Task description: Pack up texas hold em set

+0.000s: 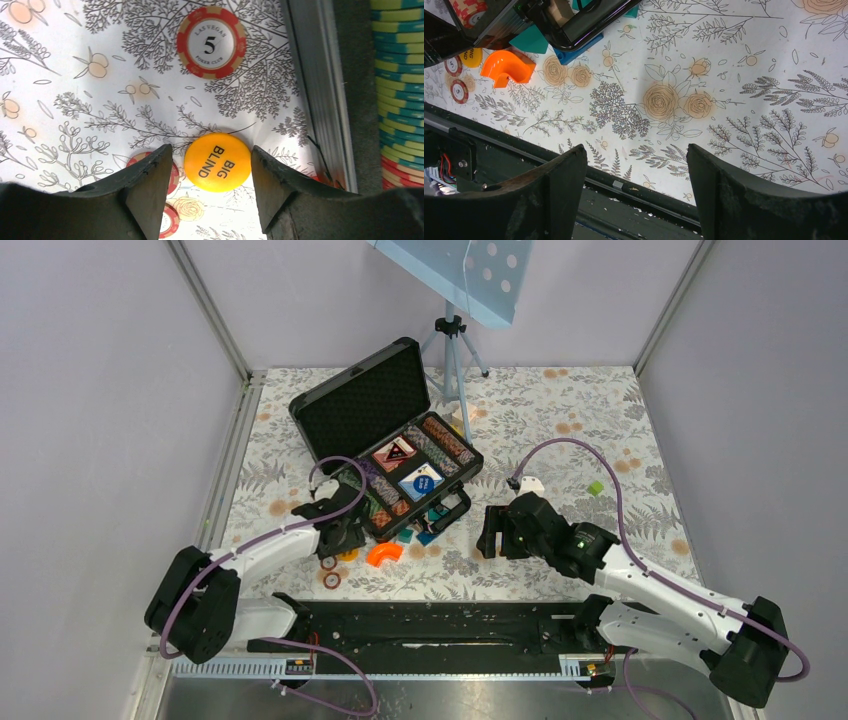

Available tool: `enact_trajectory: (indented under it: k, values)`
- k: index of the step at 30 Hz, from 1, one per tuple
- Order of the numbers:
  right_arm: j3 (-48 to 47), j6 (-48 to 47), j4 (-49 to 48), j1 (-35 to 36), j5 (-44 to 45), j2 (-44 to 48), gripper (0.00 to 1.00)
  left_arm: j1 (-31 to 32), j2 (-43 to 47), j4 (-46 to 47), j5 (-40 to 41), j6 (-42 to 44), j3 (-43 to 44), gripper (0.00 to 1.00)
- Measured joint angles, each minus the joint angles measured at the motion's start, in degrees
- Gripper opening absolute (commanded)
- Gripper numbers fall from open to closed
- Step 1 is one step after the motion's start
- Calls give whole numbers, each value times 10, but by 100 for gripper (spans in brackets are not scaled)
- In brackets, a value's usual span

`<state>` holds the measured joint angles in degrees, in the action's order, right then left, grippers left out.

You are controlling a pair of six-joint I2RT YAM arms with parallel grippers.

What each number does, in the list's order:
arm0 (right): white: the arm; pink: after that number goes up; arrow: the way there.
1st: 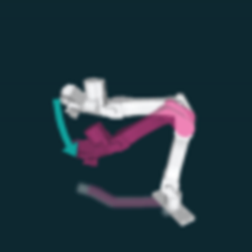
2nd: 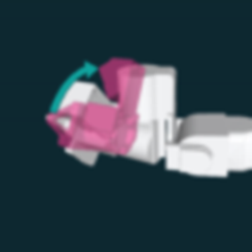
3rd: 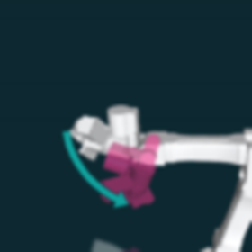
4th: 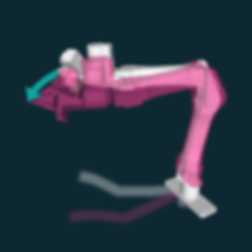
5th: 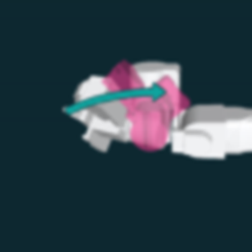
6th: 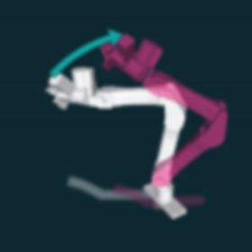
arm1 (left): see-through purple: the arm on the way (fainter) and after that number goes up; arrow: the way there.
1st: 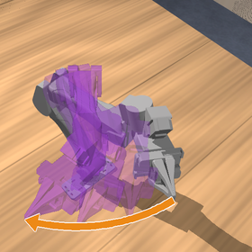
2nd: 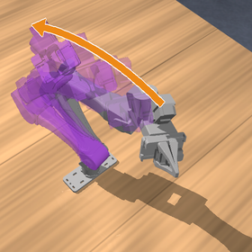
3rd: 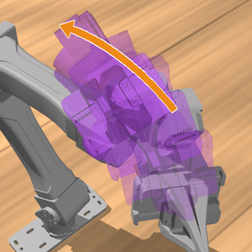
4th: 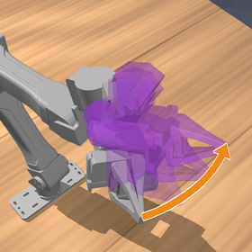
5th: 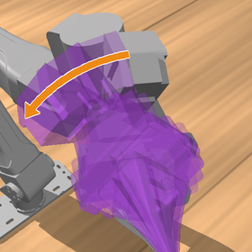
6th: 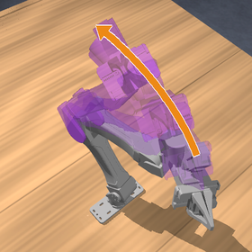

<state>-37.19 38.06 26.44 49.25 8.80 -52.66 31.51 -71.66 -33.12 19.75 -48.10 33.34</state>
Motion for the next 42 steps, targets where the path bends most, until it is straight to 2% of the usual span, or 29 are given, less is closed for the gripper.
enact_trajectory:
  k: [8,27,35,38,42]
  values:
    - [0,0,0,0,-5,1,80,0,8,-8,10,-13,-5,56]
    - [0,0,0,0,-5,1,80,0,32,-18,-13,22,-3,63]
    - [0,0,0,0,-5,1,79,-2,80,-65,8,42,76,65]
    - [0,0,0,0,-5,0,79,-12,102,-66,11,48,85,65]
    - [0,0,0,0,-5,-1,79,-57,130,-77,10,62,85,65]
